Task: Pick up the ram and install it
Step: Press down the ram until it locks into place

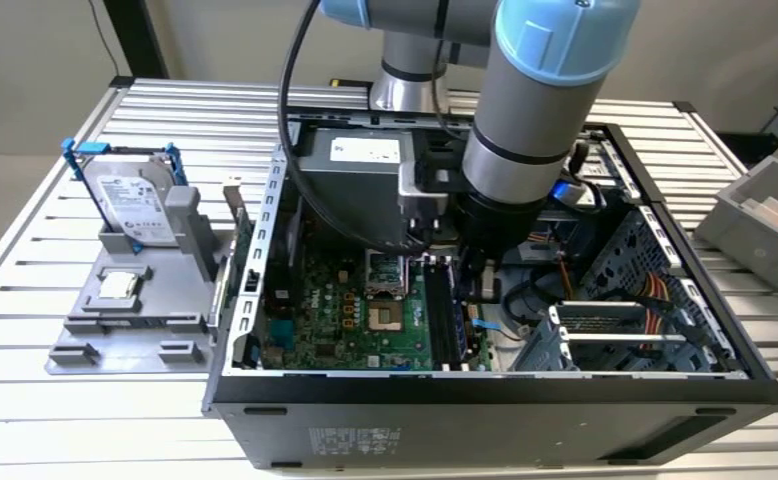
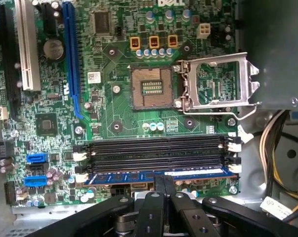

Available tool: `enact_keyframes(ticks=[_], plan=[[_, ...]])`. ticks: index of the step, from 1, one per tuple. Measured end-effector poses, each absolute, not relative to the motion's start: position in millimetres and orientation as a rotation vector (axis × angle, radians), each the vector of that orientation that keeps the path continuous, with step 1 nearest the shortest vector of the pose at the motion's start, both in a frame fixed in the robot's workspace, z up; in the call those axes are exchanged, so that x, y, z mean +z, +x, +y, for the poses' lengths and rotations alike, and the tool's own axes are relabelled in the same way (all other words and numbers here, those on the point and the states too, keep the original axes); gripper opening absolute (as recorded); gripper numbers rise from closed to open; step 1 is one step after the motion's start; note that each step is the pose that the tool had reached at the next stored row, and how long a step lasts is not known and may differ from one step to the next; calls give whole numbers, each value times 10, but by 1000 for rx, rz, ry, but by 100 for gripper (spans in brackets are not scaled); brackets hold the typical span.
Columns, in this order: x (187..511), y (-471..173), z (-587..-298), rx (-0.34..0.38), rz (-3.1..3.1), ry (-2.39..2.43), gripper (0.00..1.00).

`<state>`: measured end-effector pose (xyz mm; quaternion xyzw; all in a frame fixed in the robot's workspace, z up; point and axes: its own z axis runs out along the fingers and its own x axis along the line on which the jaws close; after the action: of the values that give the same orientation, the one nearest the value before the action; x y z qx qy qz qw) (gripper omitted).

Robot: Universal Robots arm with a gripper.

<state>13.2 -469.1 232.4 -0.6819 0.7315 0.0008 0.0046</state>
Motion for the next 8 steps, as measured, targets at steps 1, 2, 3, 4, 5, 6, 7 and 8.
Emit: enact_keyframes(ticks=[1,2,3,4,5,6,7,8], plan=[[2324,132,-4691,2,2280,-2148,0],[2323,132,-4691,3,2269,-2159,0],[2322,132,-4690,3,2259,-2170,0],[2322,131,-4691,3,2249,-2180,0],[2322,131,-4691,3,2239,-2191,0],[2322,130,-4691,3,2229,-2200,0],[2322,130,-4693,3,2220,-2209,0],[2322,130,-4693,3,2217,-2213,0]])
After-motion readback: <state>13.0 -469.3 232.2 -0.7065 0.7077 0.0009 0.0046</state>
